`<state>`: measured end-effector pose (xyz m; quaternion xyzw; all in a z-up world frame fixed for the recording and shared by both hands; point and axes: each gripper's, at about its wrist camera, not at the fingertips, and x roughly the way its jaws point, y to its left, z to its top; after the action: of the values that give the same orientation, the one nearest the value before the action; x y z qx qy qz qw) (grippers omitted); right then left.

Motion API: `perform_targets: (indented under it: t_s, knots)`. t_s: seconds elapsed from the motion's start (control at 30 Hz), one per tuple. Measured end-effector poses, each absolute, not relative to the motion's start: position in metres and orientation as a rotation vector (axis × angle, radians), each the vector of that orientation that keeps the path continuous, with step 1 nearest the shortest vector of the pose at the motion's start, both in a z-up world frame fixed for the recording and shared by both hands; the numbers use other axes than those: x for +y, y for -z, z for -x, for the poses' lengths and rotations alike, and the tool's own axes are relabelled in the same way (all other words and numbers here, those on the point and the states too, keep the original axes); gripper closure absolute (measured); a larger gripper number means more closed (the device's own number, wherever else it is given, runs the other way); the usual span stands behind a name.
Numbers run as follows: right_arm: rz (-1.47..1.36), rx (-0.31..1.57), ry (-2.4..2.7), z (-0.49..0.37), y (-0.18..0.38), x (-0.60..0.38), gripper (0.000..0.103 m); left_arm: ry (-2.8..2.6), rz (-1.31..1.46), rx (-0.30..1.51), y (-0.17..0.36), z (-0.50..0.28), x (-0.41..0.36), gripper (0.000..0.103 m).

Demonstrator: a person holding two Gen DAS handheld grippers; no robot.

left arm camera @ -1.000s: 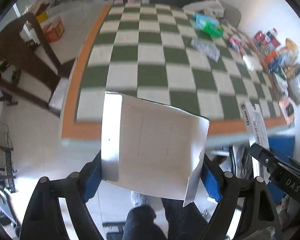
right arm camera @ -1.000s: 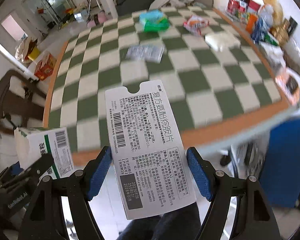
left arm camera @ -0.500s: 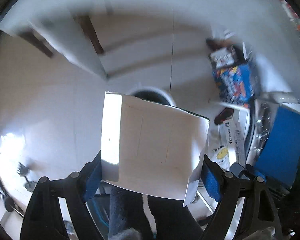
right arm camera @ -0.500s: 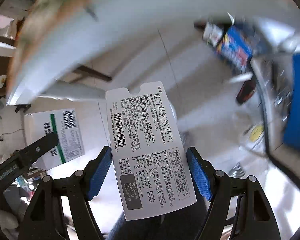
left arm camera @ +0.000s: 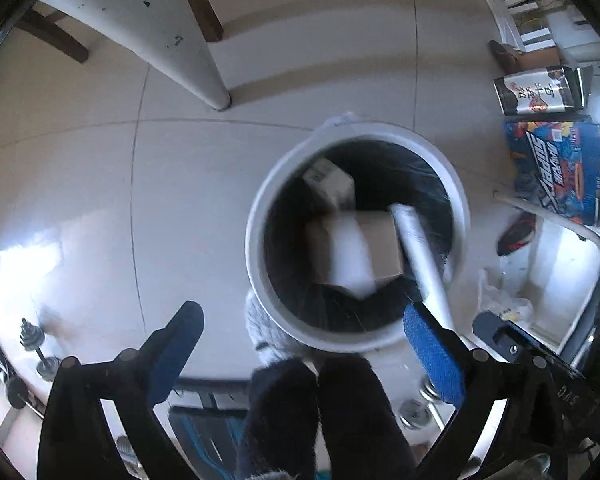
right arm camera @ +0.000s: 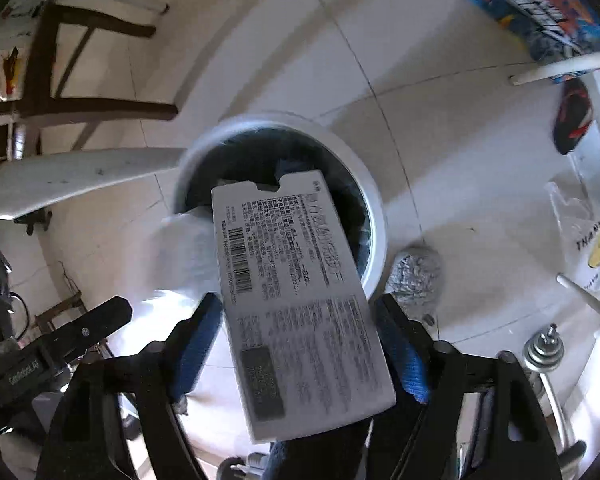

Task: Collect trash
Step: 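Carry both items to the bin and open both tools to drop them, then move both open tools back over the table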

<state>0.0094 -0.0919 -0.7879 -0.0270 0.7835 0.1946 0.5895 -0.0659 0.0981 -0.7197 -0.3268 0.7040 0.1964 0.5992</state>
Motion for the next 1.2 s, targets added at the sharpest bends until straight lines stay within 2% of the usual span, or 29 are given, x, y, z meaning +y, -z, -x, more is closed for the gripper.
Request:
perform_targets:
  t_s: [0.23, 0.53, 0.93, 1.2]
  knots:
    - [0.254, 1.758, -0.397, -0.003, 0.784, -0.090, 0.000, -0.525, 0.677, 1.634, 0.700, 0.084, 0.104, 0.001]
    - [0.382, 1.686, -0.346, 0.000, 0.737, -0.089, 0.000, -0.556, 0.613, 1.650, 0.654, 0.093, 0.089, 0.001]
    - [0.414, 1.609, -0.357, 0.013, 0.613, -0.095, 0.000, -0.538, 0.606, 1.596, 0.556, 0.109, 0.062, 0.001]
    - [0.399, 1.577, -0.389, 0.033, 0.512, -0.100, 0.000, -0.515, 0.598, 1.563, 0.475, 0.126, 0.045, 0.001]
